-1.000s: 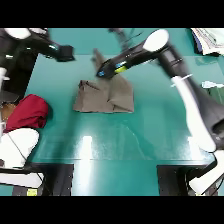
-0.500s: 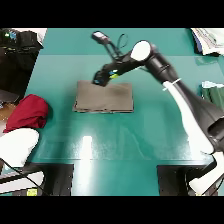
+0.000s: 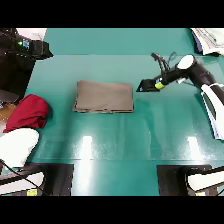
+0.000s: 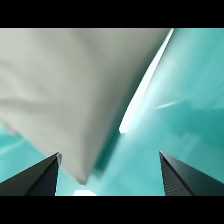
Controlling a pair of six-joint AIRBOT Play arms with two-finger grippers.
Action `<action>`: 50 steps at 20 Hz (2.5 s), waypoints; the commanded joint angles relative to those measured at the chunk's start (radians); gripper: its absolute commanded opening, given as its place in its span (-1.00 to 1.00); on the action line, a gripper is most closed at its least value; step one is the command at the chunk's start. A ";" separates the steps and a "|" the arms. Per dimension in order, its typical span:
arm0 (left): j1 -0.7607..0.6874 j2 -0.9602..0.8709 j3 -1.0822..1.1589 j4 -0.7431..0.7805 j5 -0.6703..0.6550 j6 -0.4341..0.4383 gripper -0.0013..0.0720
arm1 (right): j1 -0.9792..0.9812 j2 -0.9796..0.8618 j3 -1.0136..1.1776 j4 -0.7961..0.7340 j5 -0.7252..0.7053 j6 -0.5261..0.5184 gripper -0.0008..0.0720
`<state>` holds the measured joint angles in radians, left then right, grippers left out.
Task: Fold the shirts.
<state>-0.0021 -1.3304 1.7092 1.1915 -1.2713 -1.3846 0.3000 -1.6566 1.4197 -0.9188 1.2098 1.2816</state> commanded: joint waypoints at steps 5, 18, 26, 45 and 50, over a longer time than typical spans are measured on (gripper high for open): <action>-0.005 0.001 -0.009 -0.002 0.057 0.031 -0.89 | -0.001 -0.158 -0.127 0.438 -0.086 -0.068 0.85; -0.091 0.001 -0.010 0.000 0.049 0.030 -0.89 | 0.114 -0.195 0.090 0.415 -0.095 -0.122 -0.94; -0.270 0.001 -0.010 -0.002 0.193 0.030 -0.89 | -0.355 0.183 0.090 0.109 0.031 0.002 -0.94; -0.395 0.001 -0.010 -0.002 0.265 0.019 -0.89 | -0.890 0.227 0.275 0.113 -0.272 -0.035 -0.94; -0.395 0.001 -0.010 -0.002 0.252 0.020 -0.89 | -0.950 0.235 0.367 0.113 -0.128 -0.034 -0.94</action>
<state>-0.3969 -1.3304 1.6997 1.1892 -1.0107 -1.3651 -0.6186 -1.4269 1.7424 -0.8040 1.0027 1.2491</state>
